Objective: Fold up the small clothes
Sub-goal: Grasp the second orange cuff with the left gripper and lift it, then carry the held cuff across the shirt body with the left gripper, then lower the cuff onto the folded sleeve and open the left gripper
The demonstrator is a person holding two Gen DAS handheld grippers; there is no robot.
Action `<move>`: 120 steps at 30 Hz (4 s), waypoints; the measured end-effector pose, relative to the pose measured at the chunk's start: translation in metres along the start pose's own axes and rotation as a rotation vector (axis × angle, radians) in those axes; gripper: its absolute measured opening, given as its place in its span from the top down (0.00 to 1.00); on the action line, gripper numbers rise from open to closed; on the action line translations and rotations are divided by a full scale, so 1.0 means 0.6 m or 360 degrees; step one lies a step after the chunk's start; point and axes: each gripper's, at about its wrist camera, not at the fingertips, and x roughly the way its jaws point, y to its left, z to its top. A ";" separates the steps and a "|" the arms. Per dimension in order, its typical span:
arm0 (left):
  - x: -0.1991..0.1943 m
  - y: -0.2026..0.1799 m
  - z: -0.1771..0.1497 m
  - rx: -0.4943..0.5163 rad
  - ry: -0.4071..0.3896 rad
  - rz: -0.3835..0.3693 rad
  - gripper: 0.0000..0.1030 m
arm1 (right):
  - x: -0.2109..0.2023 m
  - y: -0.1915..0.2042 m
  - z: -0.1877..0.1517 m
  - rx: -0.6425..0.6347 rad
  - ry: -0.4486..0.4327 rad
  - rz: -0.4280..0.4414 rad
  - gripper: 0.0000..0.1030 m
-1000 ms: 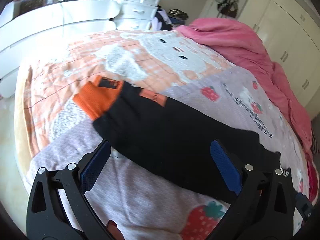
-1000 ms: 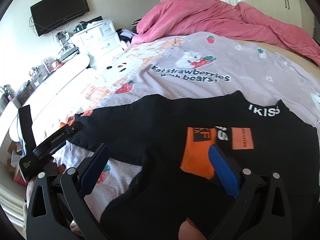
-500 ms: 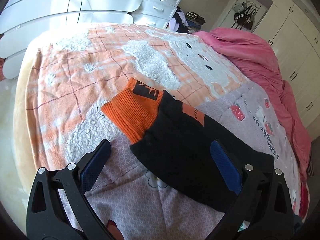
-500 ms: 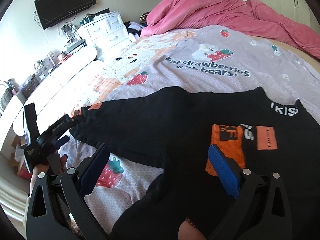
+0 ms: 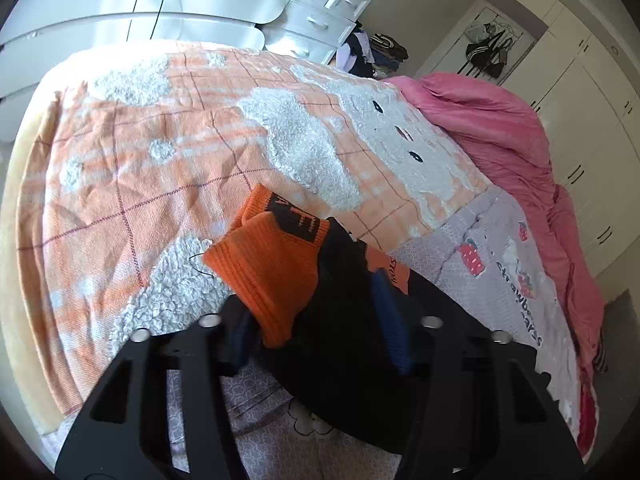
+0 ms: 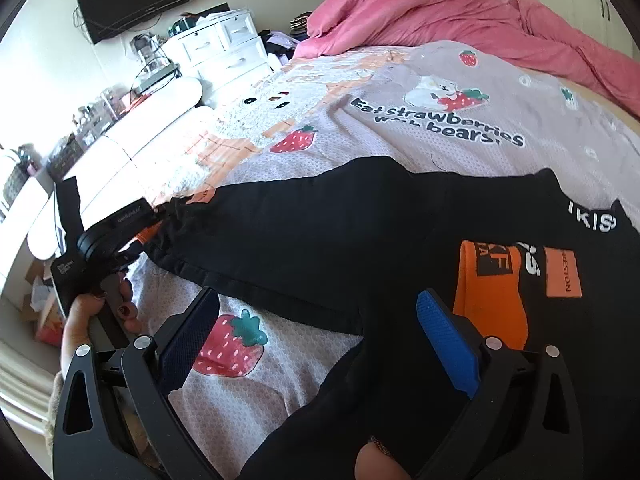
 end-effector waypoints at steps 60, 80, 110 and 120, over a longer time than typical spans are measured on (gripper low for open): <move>-0.163 -0.335 -0.240 0.0728 0.0297 -0.0962 0.96 | -0.260 -0.325 -0.129 0.0818 -0.0322 -0.0393 0.04; -0.170 -0.392 -0.331 0.0978 0.0487 -0.1084 0.96 | -0.305 -0.368 -0.149 0.0897 -0.0395 -0.0450 0.04; -0.149 -0.420 -0.409 0.1139 0.0794 -0.1156 0.79 | -0.311 -0.417 -0.192 0.0991 -0.0374 -0.0448 0.04; -0.160 -0.414 -0.393 0.1091 0.0757 -0.1193 0.58 | -0.298 -0.399 -0.184 0.0939 -0.0341 -0.0425 0.04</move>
